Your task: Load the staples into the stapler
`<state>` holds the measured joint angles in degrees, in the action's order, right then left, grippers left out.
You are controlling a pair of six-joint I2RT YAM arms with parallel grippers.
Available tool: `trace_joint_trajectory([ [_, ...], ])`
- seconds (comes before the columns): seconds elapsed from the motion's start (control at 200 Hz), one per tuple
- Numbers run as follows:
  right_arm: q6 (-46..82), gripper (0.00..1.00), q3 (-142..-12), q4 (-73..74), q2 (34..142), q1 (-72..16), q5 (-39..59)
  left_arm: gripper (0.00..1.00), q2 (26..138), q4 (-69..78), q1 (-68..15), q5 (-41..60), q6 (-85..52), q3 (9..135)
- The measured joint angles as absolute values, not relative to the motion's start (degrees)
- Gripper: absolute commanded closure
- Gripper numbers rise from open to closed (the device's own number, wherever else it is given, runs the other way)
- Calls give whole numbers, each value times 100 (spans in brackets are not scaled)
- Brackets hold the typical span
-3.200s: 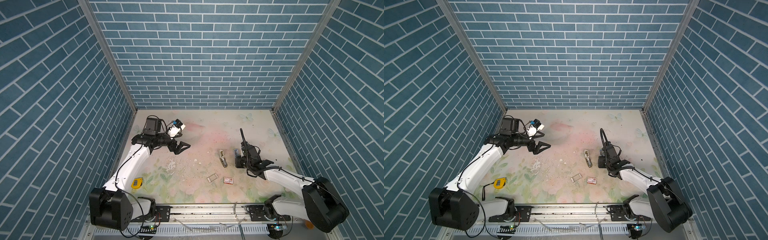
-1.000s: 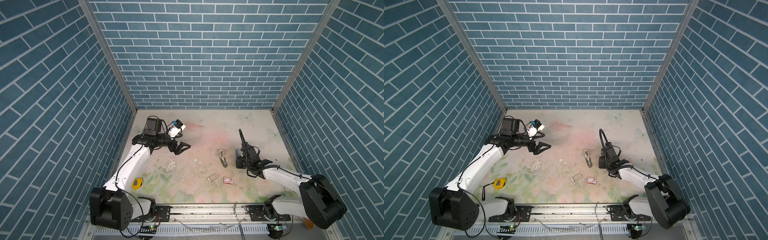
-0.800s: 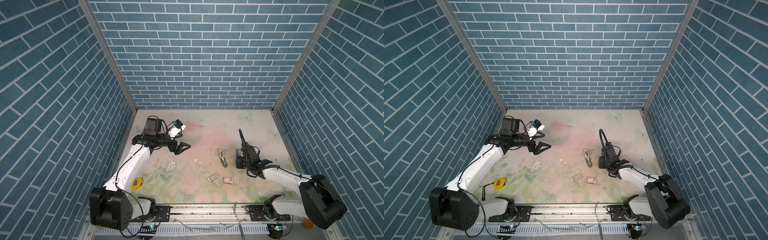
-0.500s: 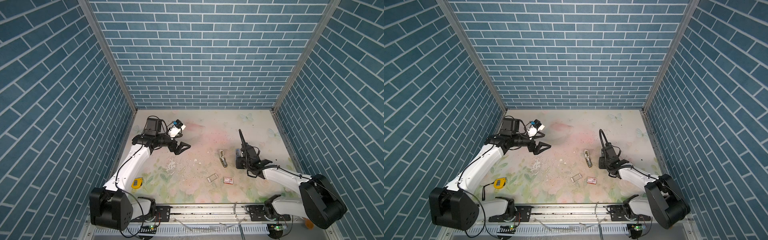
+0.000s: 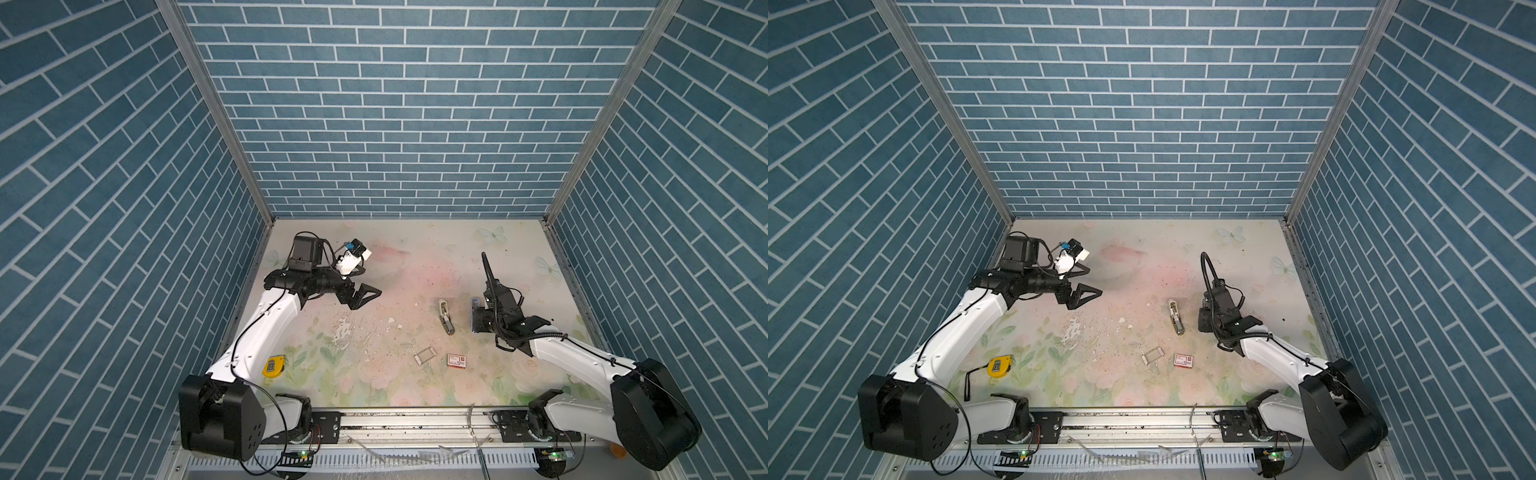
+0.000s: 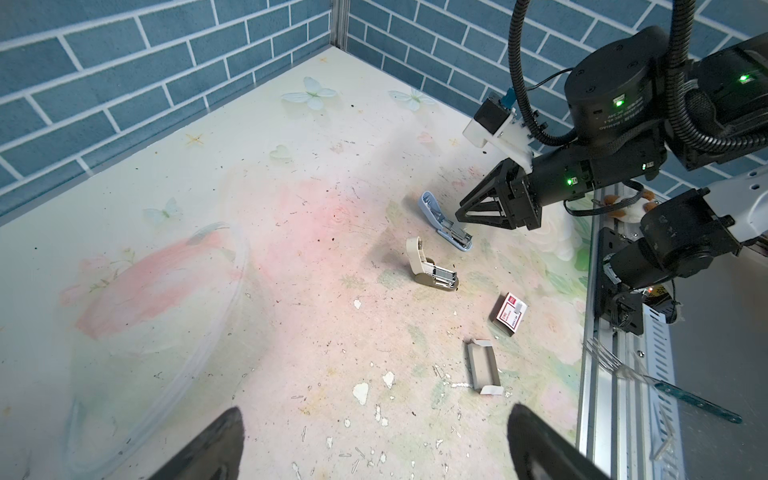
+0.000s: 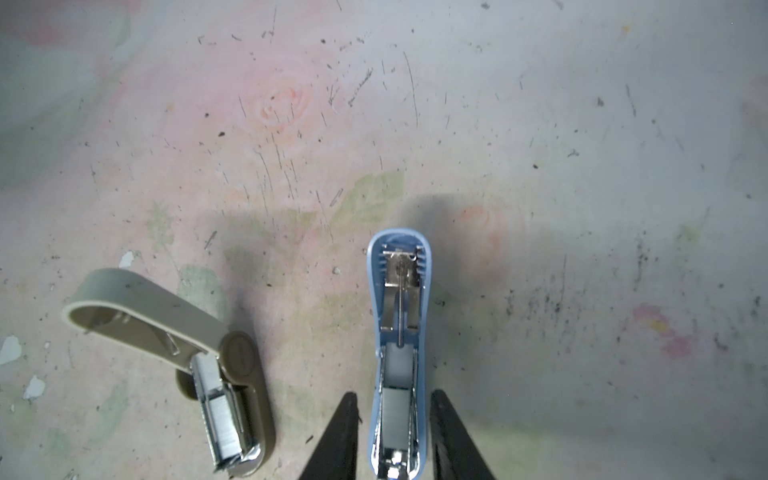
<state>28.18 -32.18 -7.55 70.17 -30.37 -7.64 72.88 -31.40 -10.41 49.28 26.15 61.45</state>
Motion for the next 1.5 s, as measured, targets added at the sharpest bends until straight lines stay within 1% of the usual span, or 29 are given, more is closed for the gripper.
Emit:
trace_joint_trajectory([
  [0.37, 2805, 71, -3778, -1046, 7732, -2917, -989, 0, 7288, -3142, -1041, 4915, 2613, 6145],
  [0.75, 2803, 70, -3778, -1149, 7756, -2773, -993, 0, 7301, -3142, -1052, 4915, 2613, 6145],
  [1.02, 2799, 71, -3778, -1133, 8049, -2665, -908, 0, 7301, -3140, -1070, 4915, 2611, 6145],
  [1.5, 2788, 71, -3771, -1066, 7961, -2655, -672, 0, 7341, -3138, -1081, 4915, 2604, 6145],
])
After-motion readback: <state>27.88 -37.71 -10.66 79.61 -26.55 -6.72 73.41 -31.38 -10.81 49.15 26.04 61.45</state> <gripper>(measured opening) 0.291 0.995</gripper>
